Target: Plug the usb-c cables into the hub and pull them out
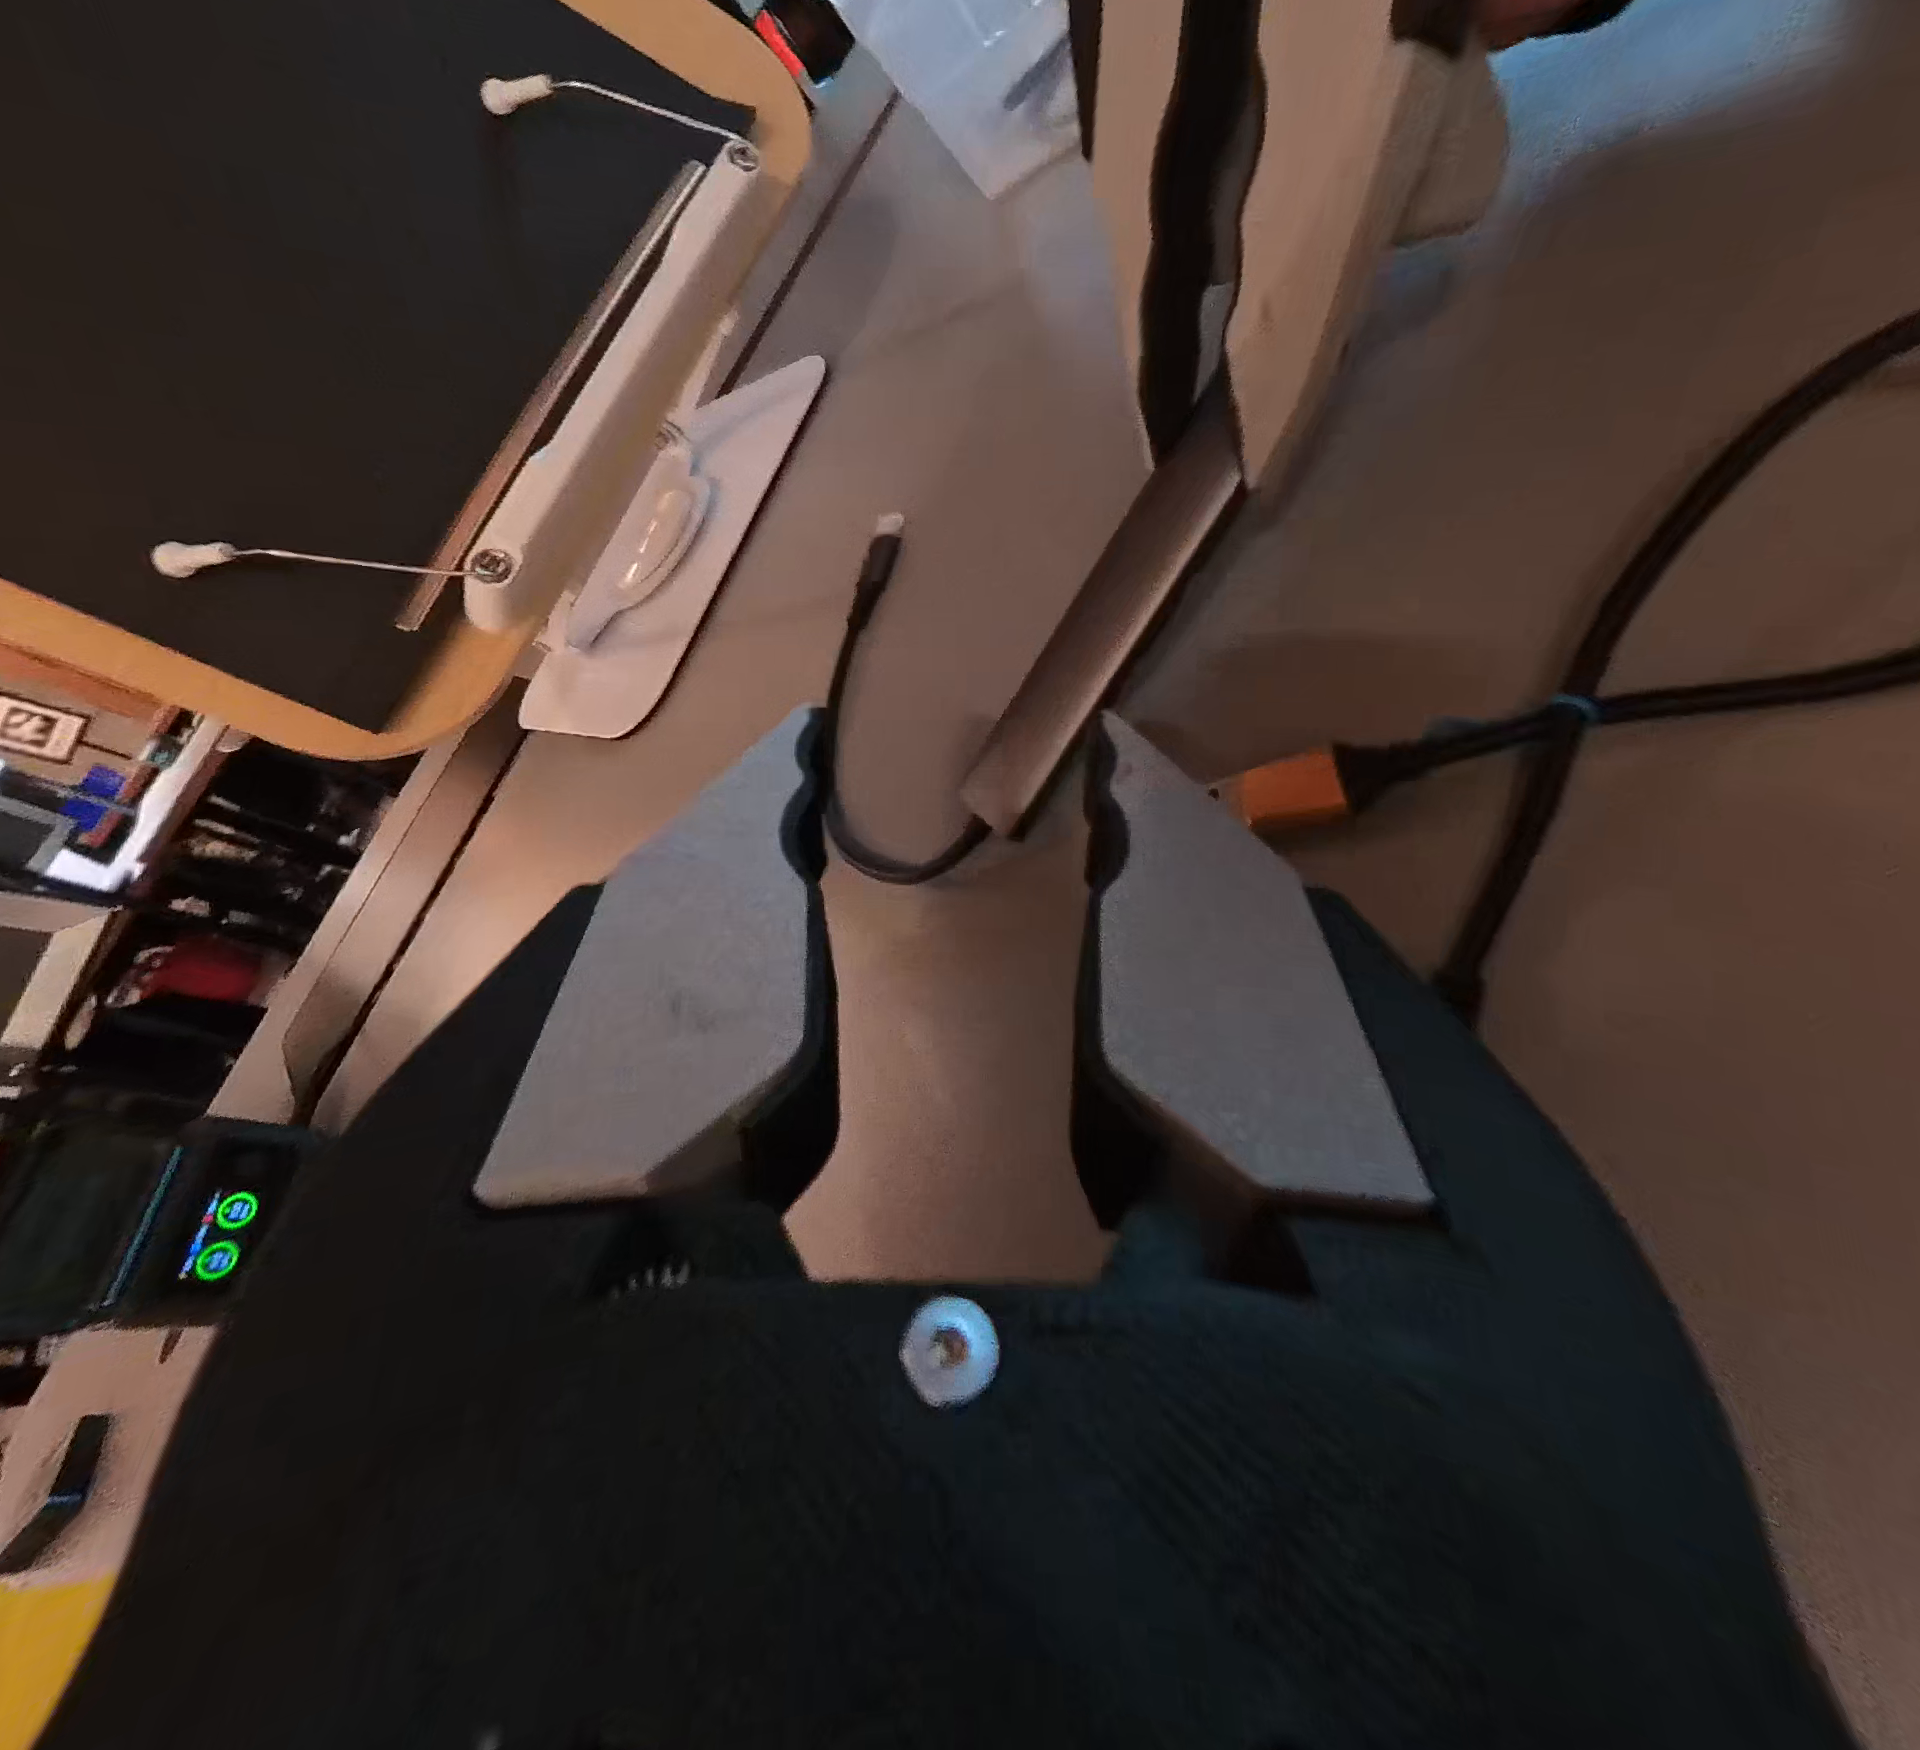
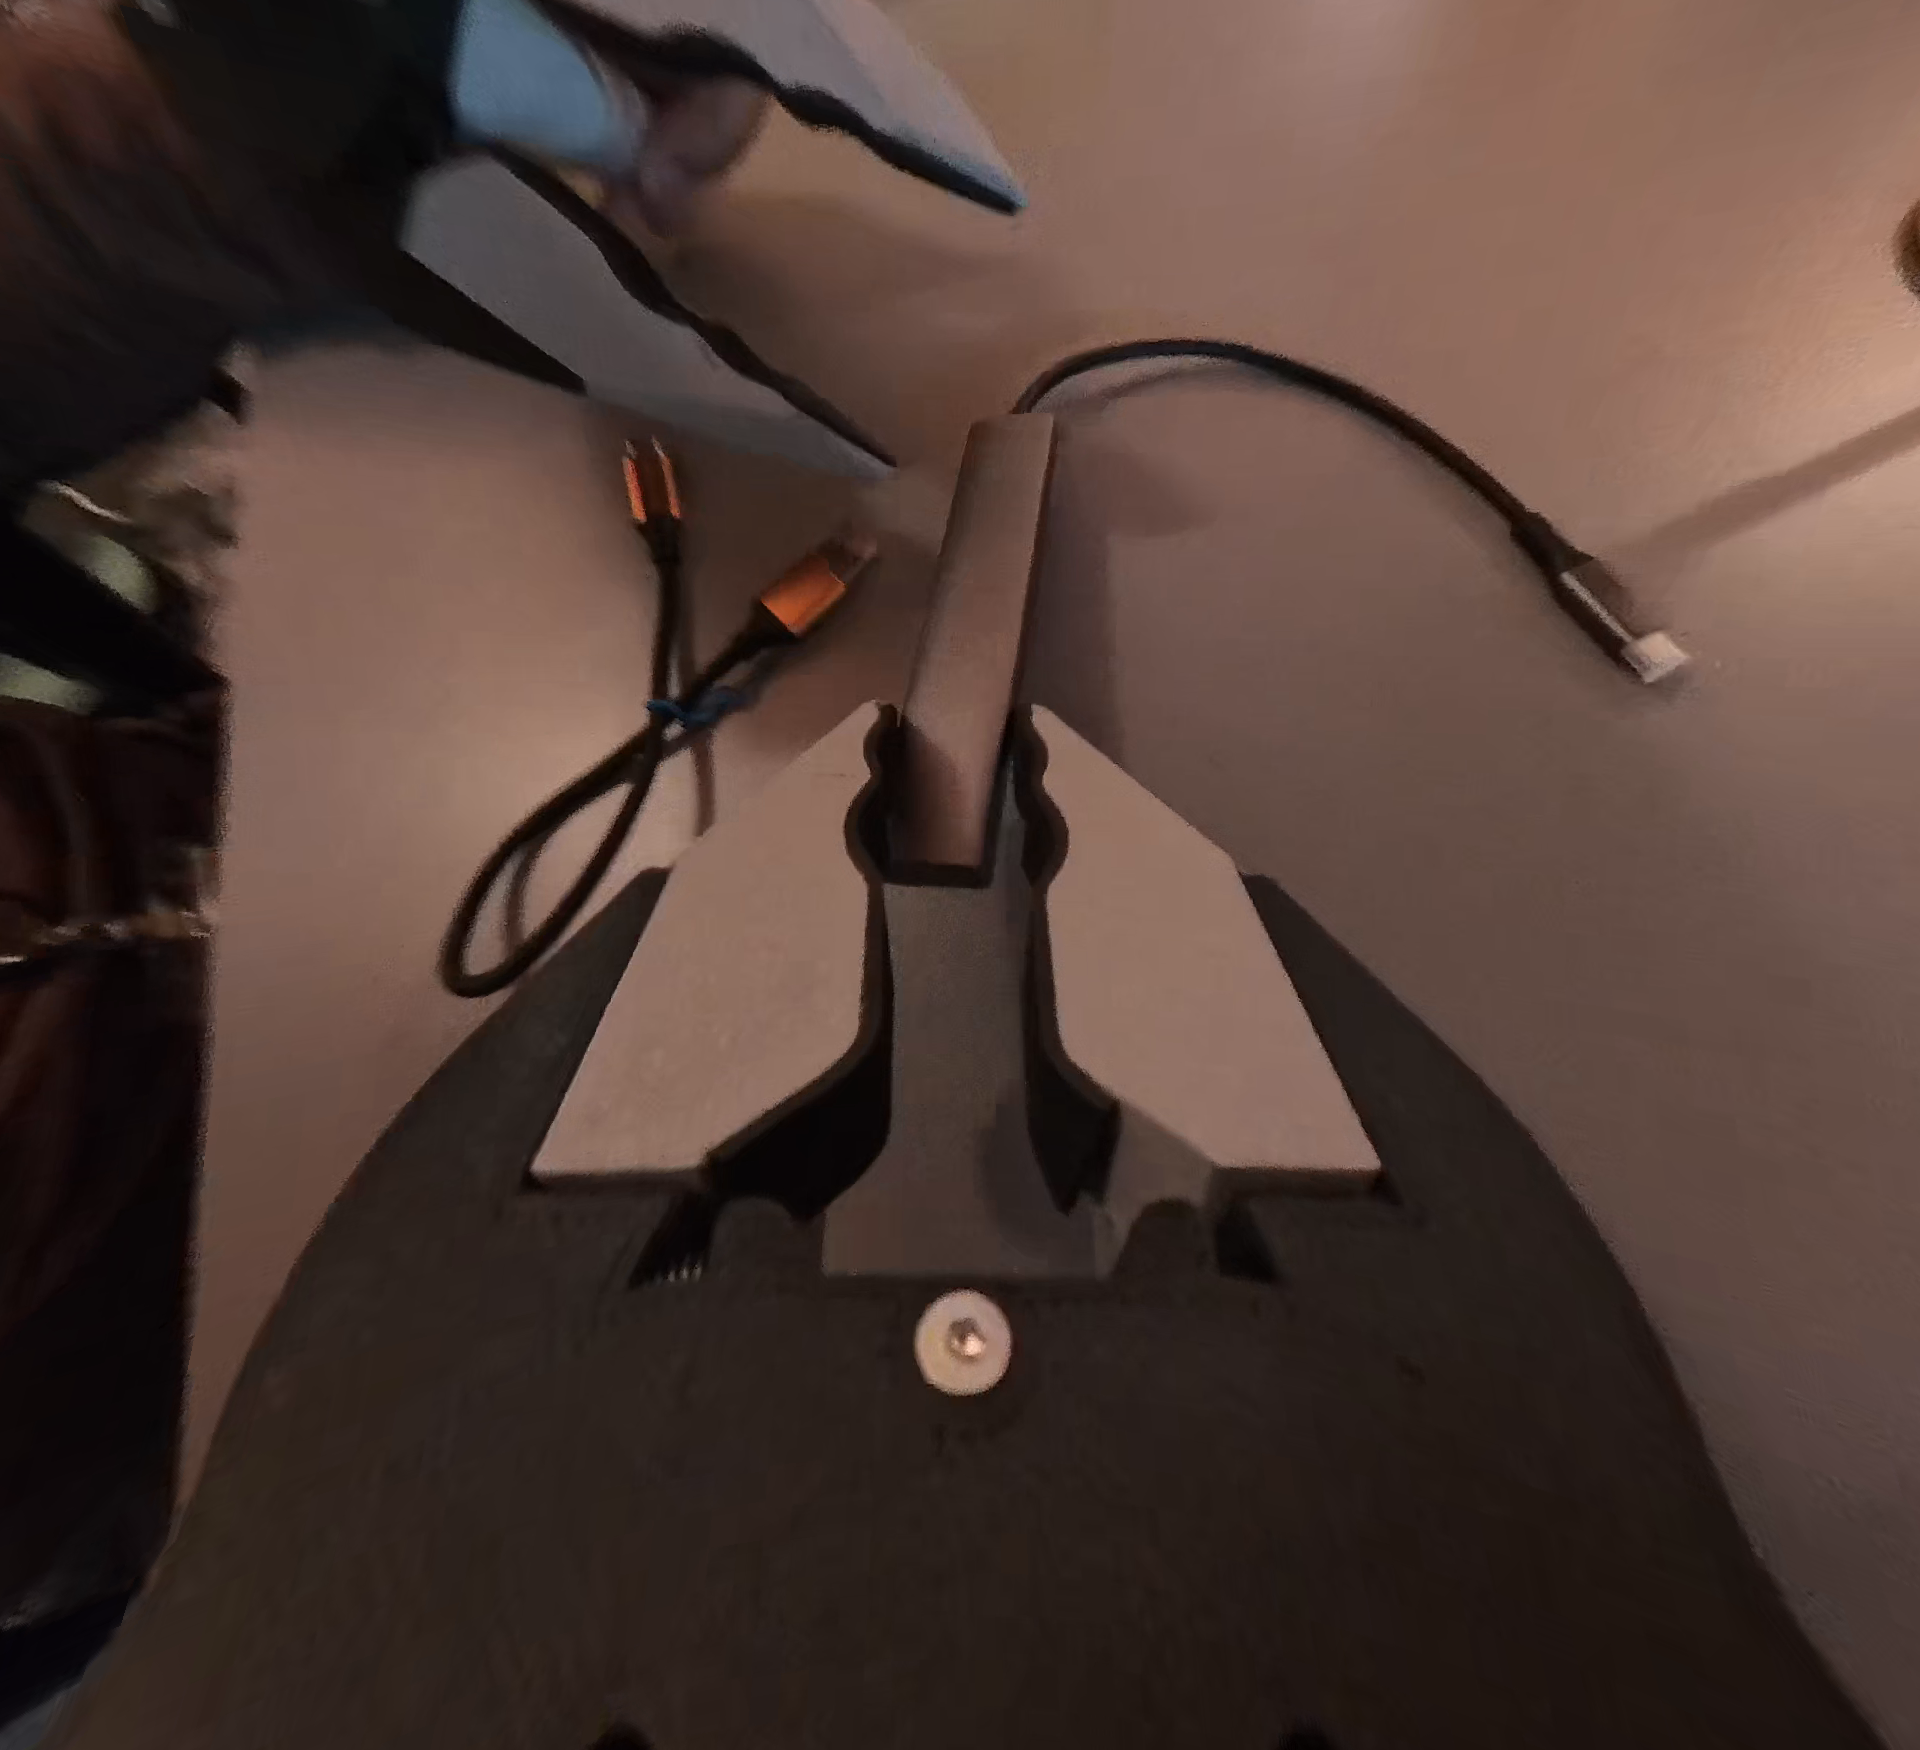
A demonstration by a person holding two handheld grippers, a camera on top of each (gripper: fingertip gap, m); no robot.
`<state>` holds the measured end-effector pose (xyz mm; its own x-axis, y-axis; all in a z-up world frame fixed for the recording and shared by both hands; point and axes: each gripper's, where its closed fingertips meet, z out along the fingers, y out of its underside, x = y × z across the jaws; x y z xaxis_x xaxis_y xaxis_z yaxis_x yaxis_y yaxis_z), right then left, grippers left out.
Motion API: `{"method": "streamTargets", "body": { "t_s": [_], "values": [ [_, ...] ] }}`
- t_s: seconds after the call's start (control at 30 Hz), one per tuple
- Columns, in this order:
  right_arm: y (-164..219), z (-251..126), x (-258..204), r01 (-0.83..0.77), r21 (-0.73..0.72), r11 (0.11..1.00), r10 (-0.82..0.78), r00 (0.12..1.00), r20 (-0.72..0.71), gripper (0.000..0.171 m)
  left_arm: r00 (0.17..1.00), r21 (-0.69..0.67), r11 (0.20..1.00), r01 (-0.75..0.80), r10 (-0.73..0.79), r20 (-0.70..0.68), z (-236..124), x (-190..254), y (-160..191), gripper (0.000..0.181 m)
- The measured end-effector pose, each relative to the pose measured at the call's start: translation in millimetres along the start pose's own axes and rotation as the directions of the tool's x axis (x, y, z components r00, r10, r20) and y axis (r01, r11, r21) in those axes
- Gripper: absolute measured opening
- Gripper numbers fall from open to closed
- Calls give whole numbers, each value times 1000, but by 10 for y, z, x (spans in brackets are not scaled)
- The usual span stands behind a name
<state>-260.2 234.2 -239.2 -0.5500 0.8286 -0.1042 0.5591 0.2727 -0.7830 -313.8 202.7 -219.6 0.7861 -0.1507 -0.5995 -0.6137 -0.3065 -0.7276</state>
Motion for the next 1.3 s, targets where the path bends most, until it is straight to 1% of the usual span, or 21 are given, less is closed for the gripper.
{"method": "streamTargets", "body": {
  "t_s": [0.07,0.13,0.17,0.2,0.27,0.33,0.4,0.43,0.63,0.73,0.77,0.87,0.93,1.0,1.03,1.07,1.1,1.2,1.27,1.3],
  "values": [
    [-86,-51,-107,-31,64,998,24,995,101,19,998,21,999,-24,23,53,1,-45,-20,44],
    [-154,-93,-247,-29,112,993,6,980,198,19,991,20,996,-91,89,101,16,-70,-23,43],
    [-173,-103,-272,-26,128,991,-1,977,212,10,986,32,991,-130,126,109,14,-51,-48,42],
    [-175,-104,-267,-25,136,990,-5,978,211,6,983,58,986,-159,153,102,5,0,-91,41],
    [-168,-101,-246,-49,140,989,17,975,220,6,985,84,983,-165,160,64,6,117,-120,41],
    [-121,-76,-207,-79,123,989,50,973,224,6,982,53,982,-181,177,70,34,137,-77,37],
    [-39,-31,-163,-102,84,991,82,973,215,5,977,30,979,-201,198,83,51,128,-42,35],
    [-8,-17,-130,-107,70,992,91,976,199,2,976,21,979,-201,198,89,54,115,-25,35],
    [-25,-80,-55,-41,96,995,29,992,121,2,975,-18,988,-156,157,157,15,-76,83,22],
    [60,-40,-55,28,40,999,-32,996,86,35,971,-39,990,-135,140,194,1,-183,147,17],
    [99,-16,-73,51,11,999,-52,995,84,40,970,-49,991,-128,136,203,0,-213,170,17],
    [179,57,-105,142,-51,989,-140,989,48,44,965,-73,992,-106,120,234,-5,-295,223,16],
    [279,112,-80,192,-119,974,-193,981,11,45,965,-69,993,-92,106,238,-14,-318,231,16],
    [295,137,-84,206,-132,970,-207,978,1,45,965,-64,995,-81,94,243,-26,-339,233,17],
    [300,137,-80,202,-137,970,-203,979,1,42,966,-62,995,-77,90,244,-30,-344,234,17],
    [301,136,-71,192,-135,972,-194,981,-1,29,967,-56,995,-78,89,240,-34,-338,227,18],
    [304,134,-63,184,-134,974,-187,982,-3,21,969,-45,995,-84,92,228,-39,-316,211,18],
    [302,129,-34,185,-155,971,-192,981,-34,20,987,62,994,-92,83,136,-84,-127,30,20],
    [248,132,-32,155,-124,980,-161,986,-38,20,994,112,992,-64,54,90,-112,-57,-60,23],
    [213,127,-40,121,-99,988,-123,992,-18,20,995,120,991,-64,54,85,-121,-48,-71,25]
  ]
}}
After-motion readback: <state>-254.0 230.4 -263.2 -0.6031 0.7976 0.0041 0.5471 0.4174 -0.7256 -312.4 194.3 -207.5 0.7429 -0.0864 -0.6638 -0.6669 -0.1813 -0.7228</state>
